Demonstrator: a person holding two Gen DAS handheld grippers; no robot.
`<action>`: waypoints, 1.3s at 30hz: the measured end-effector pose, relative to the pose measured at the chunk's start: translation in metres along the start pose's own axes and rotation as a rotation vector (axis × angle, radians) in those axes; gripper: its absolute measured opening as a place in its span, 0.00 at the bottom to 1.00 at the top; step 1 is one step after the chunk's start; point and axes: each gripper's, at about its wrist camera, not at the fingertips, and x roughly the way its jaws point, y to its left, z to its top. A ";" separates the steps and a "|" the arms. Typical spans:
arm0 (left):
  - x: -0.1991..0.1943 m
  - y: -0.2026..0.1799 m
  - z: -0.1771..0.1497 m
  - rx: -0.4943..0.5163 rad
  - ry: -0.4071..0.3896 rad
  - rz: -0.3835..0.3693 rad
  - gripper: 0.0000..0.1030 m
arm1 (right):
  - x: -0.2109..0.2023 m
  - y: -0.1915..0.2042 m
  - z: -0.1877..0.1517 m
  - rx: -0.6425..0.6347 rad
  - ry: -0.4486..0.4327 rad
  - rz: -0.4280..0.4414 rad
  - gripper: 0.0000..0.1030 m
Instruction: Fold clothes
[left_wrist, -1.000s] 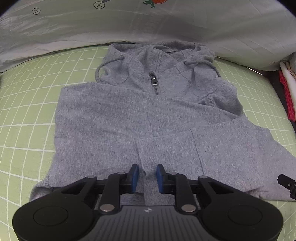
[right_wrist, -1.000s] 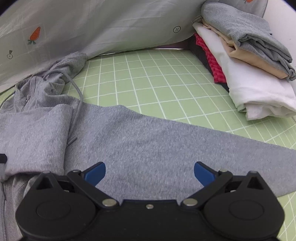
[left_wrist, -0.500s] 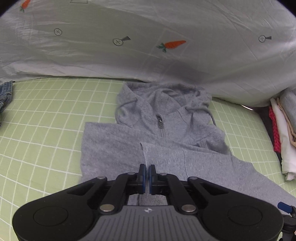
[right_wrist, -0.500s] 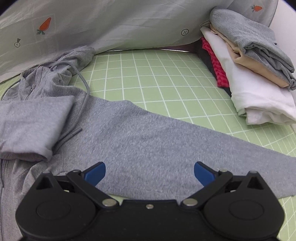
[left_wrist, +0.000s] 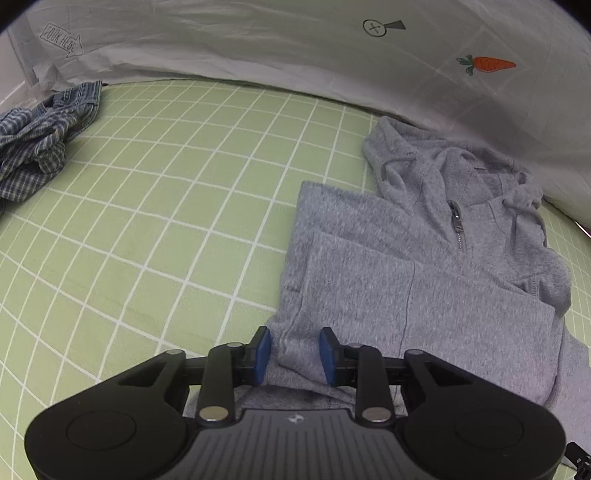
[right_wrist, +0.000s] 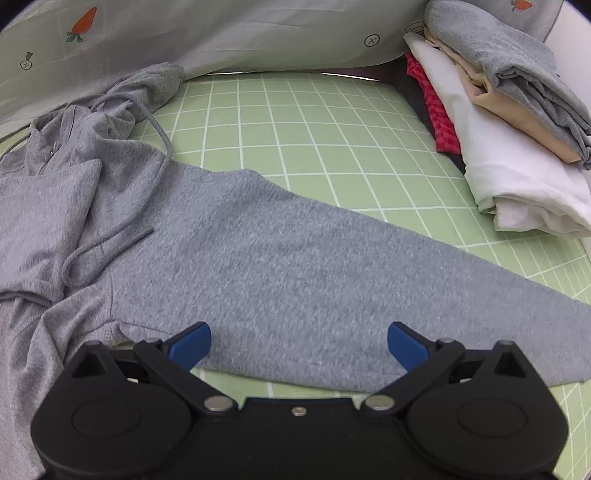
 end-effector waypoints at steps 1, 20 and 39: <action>0.002 0.000 0.000 0.002 0.006 0.005 0.50 | 0.001 0.001 0.000 0.000 0.004 0.001 1.00; -0.106 -0.030 -0.059 0.070 -0.154 -0.105 0.90 | -0.048 -0.029 -0.020 0.046 -0.152 0.059 1.00; -0.145 -0.094 -0.067 0.125 -0.224 -0.001 0.93 | 0.000 -0.249 -0.036 0.344 -0.213 -0.202 1.00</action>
